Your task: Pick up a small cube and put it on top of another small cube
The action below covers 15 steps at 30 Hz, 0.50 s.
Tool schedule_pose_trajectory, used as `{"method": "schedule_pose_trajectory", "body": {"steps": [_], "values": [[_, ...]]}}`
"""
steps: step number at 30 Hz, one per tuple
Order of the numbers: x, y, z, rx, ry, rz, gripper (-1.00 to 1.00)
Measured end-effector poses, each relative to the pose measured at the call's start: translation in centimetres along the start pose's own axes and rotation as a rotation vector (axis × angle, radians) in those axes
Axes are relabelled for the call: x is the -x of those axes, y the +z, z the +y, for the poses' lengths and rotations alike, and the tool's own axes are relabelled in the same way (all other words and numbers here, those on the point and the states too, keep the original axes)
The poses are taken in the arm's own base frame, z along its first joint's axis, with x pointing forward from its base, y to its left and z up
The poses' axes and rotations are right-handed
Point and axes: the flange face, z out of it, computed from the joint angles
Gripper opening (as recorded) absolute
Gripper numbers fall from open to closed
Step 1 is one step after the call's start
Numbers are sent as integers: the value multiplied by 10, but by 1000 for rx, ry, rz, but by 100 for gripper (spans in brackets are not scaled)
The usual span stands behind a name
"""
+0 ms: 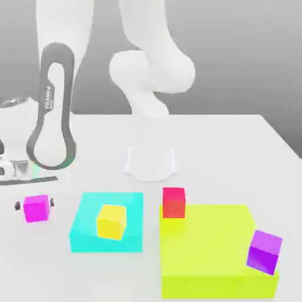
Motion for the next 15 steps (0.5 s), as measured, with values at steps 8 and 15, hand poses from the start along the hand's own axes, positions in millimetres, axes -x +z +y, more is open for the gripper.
{"method": "schedule_pose_trajectory", "body": {"steps": [8,15], "values": [[-4,-19,3,9,-4,7,-100],[-4,-52,2,8,-2,8,-100]]}}
